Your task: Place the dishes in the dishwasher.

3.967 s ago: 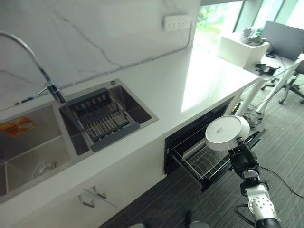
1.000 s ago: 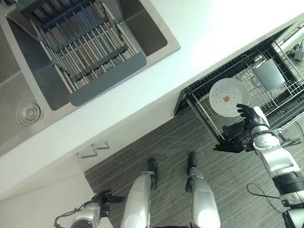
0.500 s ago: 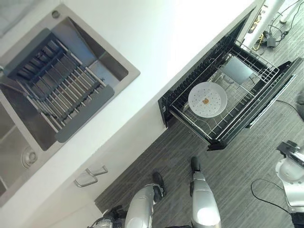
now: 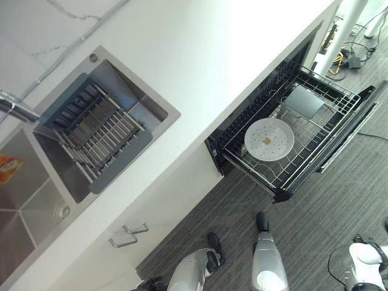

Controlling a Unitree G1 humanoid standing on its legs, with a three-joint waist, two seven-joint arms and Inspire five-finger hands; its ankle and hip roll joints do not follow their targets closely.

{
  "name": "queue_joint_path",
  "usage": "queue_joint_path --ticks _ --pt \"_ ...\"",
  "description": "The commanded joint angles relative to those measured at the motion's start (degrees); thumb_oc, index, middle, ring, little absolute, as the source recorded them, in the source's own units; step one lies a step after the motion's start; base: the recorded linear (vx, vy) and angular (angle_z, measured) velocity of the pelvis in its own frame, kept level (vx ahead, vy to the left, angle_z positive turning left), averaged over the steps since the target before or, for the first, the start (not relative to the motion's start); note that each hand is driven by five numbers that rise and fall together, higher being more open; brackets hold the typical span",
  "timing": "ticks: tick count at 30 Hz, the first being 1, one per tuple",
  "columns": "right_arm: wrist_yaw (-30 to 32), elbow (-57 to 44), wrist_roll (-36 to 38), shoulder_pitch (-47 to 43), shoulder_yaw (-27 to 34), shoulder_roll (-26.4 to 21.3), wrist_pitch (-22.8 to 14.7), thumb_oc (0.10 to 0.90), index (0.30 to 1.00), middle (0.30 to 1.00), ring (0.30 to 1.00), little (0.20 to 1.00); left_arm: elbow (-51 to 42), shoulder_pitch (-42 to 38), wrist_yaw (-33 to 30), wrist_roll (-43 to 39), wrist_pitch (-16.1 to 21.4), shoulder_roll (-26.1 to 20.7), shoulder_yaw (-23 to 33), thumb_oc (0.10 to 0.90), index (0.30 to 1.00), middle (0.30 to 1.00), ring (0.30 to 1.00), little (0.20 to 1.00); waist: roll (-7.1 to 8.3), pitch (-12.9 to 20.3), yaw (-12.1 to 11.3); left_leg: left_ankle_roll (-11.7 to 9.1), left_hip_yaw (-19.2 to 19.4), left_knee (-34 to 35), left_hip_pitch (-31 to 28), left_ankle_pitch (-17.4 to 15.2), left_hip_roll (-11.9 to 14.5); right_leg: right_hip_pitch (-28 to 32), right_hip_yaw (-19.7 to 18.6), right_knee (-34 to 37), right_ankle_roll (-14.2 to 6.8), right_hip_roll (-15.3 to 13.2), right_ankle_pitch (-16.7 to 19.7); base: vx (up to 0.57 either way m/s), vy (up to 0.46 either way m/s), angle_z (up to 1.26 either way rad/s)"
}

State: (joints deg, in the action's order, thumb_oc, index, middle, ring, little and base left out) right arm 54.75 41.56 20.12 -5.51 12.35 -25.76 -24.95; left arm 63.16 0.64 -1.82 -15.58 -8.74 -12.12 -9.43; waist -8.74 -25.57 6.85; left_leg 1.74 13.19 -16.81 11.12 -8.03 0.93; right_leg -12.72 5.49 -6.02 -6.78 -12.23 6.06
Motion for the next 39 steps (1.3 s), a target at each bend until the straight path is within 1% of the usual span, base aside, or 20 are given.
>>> queue_joint_path --ticks 1,2,3,4,6,7,8,10,13,17,21,23,25,28,30,33,34,36,37,39 --pt "-2.1 -1.7 -6.6 -4.1 0.5 -6.5 2.4 0.800 0.900 0.900 0.900 0.900 0.6 0.8 -1.5 -2.6 -1.7 -3.6 -1.0 0.800 0.900 0.900 0.900 0.900 1.84 0.6 -2.0 -3.1 -1.2 -0.4 -0.7 -4.6 2.4 0.0 1.9 -11.2 1.1 0.2 -16.1 0.01 -0.049 0.26" --pt "-4.4 0.8 -10.6 -6.2 -3.6 -7.9 8.0 0.800 0.900 0.900 0.900 0.900 0.2 0.8 -2.0 -3.5 -1.3 -4.0 -1.4 0.800 0.900 0.900 0.900 0.900 2.04 0.2 -3.1 -3.1 -1.8 -0.4 -0.3 -4.3 2.4 0.3 2.8 -11.2 1.4 0.5 -16.2 0.01 -0.131 0.34" --pt "-7.7 2.9 -11.5 -7.7 -7.0 -9.0 10.8 0.800 0.900 0.900 0.900 0.900 -0.7 0.8 -2.8 -3.8 -1.3 -4.6 -1.3 0.800 0.900 0.900 0.900 0.900 2.53 0.0 -4.1 -3.1 -2.1 -0.4 0.1 -4.0 2.7 0.5 4.2 -11.2 1.8 0.7 -16.3 0.01 -0.158 0.52" --pt "-8.5 3.6 -11.8 -8.1 -8.1 -9.6 10.8 0.800 0.900 0.900 0.900 0.900 -1.2 0.8 -3.1 -3.7 -1.5 -5.0 -1.1 0.800 0.900 0.900 0.900 0.900 2.67 -0.2 -4.4 -3.1 -2.3 -0.4 0.3 -3.8 2.9 0.6 4.9 -11.2 2.0 0.8 -16.3 -0.01 -0.184 0.49" --pt "-11.2 3.8 -13.2 -9.6 -10.3 -12.1 12.7 0.800 0.900 0.900 0.900 0.900 -2.6 0.6 -4.1 -4.1 -2.3 -6.6 -1.2 0.800 0.900 0.900 0.900 0.900 2.99 -0.7 -5.2 -3.3 -1.3 -0.4 1.0 -3.0 4.0 0.5 7.5 -11.2 2.6 1.1 -16.2 0.00 -0.142 0.46" --pt "-12.2 4.0 -13.7 -10.3 -11.0 -13.0 13.3 0.800 0.900 0.900 0.900 0.900 -3.1 0.5 -4.2 -3.8 -2.7 -7.2 -1.0 0.800 0.900 0.900 0.900 0.900 3.07 -0.8 -5.7 -3.7 -1.5 -0.4 0.5 -3.8 4.2 1.2 8.0 -11.2 2.4 1.2 -17.3 0.03 -0.127 0.59" --pt "-13.4 4.0 -14.3 -11.3 -12.1 -13.7 14.3 0.800 0.900 0.900 0.900 0.900 -3.6 0.4 -4.5 -3.7 -3.1 -7.9 -0.8 0.800 0.900 0.900 0.900 0.900 3.24 -1.2 -6.1 -3.7 -1.3 -0.4 0.7 -3.5 4.5 1.2 8.8 -11.2 2.7 1.3 -17.3 0.04 -0.122 0.62" --pt "-14.2 4.0 -15.0 -12.8 -13.8 -14.8 14.8 0.800 0.900 0.900 0.900 0.900 -3.8 0.2 -4.8 -3.1 -3.3 -8.7 -0.1 0.800 0.900 0.900 0.900 0.900 3.81 -1.6 -6.8 -3.8 -1.2 -0.4 1.1 -2.8 4.7 0.4 9.8 -13.0 3.2 1.1 -17.9 -0.02 -0.122 0.46" --pt "-12.8 2.9 -23.1 -16.3 -17.3 -17.3 15.5 0.800 0.900 0.900 0.900 0.900 -4.0 -0.3 -5.3 -1.3 -2.8 -9.5 1.3 0.800 0.900 0.900 0.900 0.900 4.78 -2.6 -9.3 -3.8 -2.1 -2.9 3.2 -2.4 5.0 -1.8 11.9 -20.6 4.7 0.3 -21.0 0.04 -0.164 0.47" --pt "-14.8 2.7 -25.0 -20.9 -18.8 -21.5 14.8 0.800 0.900 0.900 0.900 0.900 -4.8 0.0 -4.9 -2.0 -4.9 -10.4 3.1 0.800 0.900 0.900 0.900 0.900 4.77 -2.9 -12.1 -4.1 -3.7 -4.7 5.6 -1.5 5.8 -3.3 14.3 -25.8 5.6 -0.7 -23.1 0.07 -0.049 0.82" --pt "-16.0 2.3 -26.5 -25.1 -20.9 -23.5 15.2 0.800 0.900 0.900 0.900 0.900 -4.4 -0.1 -5.5 -3.2 -5.1 -10.9 4.8 0.800 0.900 0.900 0.900 0.900 4.85 -3.1 -13.7 -4.1 -5.0 -5.7 7.2 -1.0 5.7 -4.1 15.2 -28.5 6.1 -1.1 -24.2 0.04 0.008 0.17" --pt "-16.6 1.8 -27.9 -29.9 -23.2 -25.3 15.7 0.800 0.900 0.900 0.900 0.900 -4.2 -0.6 -5.4 -2.8 -5.4 -12.3 6.0 0.800 0.900 0.900 0.900 0.900 4.97 -3.4 -15.6 -3.8 -6.2 -6.1 8.4 -0.7 5.4 -4.8 16.2 -30.9 6.3 -1.6 -25.1 0.03 -0.006 0.48" --pt "-17.6 2.0 -28.6 -34.5 -25.8 -26.6 16.6 0.800 0.900 0.900 0.900 0.900 -3.3 -0.8 -4.1 -1.5 -5.6 -12.8 6.6 0.800 0.900 0.900 0.900 0.900 5.07 -3.5 -17.3 -3.9 -7.0 -5.7 9.1 0.1 5.4 -4.6 17.4 -31.6 6.3 -1.7 -25.5 0.02 -0.002 0.41" --pt "-18.5 2.3 -28.8 -39.6 -29.0 -27.5 17.5 0.800 0.900 0.900 0.900 0.900 -2.0 -0.4 -1.8 -0.1 -5.0 -12.9 6.8 0.800 0.900 0.900 0.900 0.900 5.00 -3.3 -18.8 -4.1 -7.4 -4.9 9.1 1.0 6.0 -3.8 18.9 -31.8 6.4 -2.1 -25.7 0.04 0.014 0.14" --pt "-18.8 2.4 -30.3 -42.9 -30.7 -28.0 17.8 0.800 0.900 0.900 0.900 0.900 -1.6 -0.1 1.5 -0.2 -6.4 -12.8 6.5 0.800 0.900 0.900 0.900 0.900 5.04 -3.2 -19.6 -4.3 -7.3 -4.5 9.2 1.5 6.4 -3.1 19.8 -31.5 6.5 -2.2 -25.7 0.04 0.007 0.06" --pt "-18.8 2.4 -30.3 -43.0 -30.8 -28.0 17.7 0.800 0.900 0.900 0.900 0.900 -1.6 -0.1 1.5 -0.2 -6.4 -12.7 6.5 0.800 0.900 0.900 0.900 0.900 5.02 -3.3 -19.5 -4.3 -7.4 -4.5 9.2 1.5 6.4 -3.0 19.8 -31.5 6.6 -2.1 -25.7 0.02 -0.005 0.09" --pt "-19.1 2.3 -35.9 -49.2 -35.3 -29.8 17.9 0.800 0.900 0.900 0.900 0.900 -1.1 -0.1 3.3 1.1 -5.6 -13.5 6.0 0.800 0.900 0.900 0.900 0.900 5.23 -3.0 -21.0 -4.6 -7.2 -3.4 9.7 2.7 7.0 -2.3 21.1 -30.9 6.5 -2.3 -25.6 0.04 -0.041 0.02" --pt "-19.7 3.1 -34.0 -55.5 -39.2 -30.3 18.9 0.800 0.900 0.900 0.900 0.900 -0.6 -0.3 5.2 -2.1 -4.8 -14.7 5.8 0.800 0.900 0.900 0.900 0.900 5.63 -2.9 -21.8 -4.9 -7.7 -1.6 10.2 3.9 7.1 -1.9 21.7 -29.6 6.3 -1.5 -25.4 0.02 -0.058 -0.02" --pt "-19.7 3.4 -32.6 -56.5 -39.8 -30.2 19.0 0.800 0.900 0.900 0.900 0.900 -0.5 -0.1 6.9 -3.1 -4.8 -14.8 6.1 0.800 0.900 0.900 0.900 0.900 5.77 -2.9 -22.1 -5.0 -7.9 -0.8 10.1 4.3 7.0 -1.7 21.7 -28.9 6.2 -1.1 -25.3 0.00 -0.032 0.06" --pt "-19.7 3.6 -31.9 -56.9 -40.0 -30.1 18.9 0.800 0.900 0.900 0.900 0.900 -0.5 -0.1 7.5 -3.4 -4.7 -14.8 6.2 0.800 0.900 0.900 0.900 0.900 5.82 -2.9 -22.1 -5.0 -8.0 -0.5 10.1 4.4 7.0 -1.6 21.7 -28.7 6.2 -0.9 -25.3 -0.01 -0.006 0.17"
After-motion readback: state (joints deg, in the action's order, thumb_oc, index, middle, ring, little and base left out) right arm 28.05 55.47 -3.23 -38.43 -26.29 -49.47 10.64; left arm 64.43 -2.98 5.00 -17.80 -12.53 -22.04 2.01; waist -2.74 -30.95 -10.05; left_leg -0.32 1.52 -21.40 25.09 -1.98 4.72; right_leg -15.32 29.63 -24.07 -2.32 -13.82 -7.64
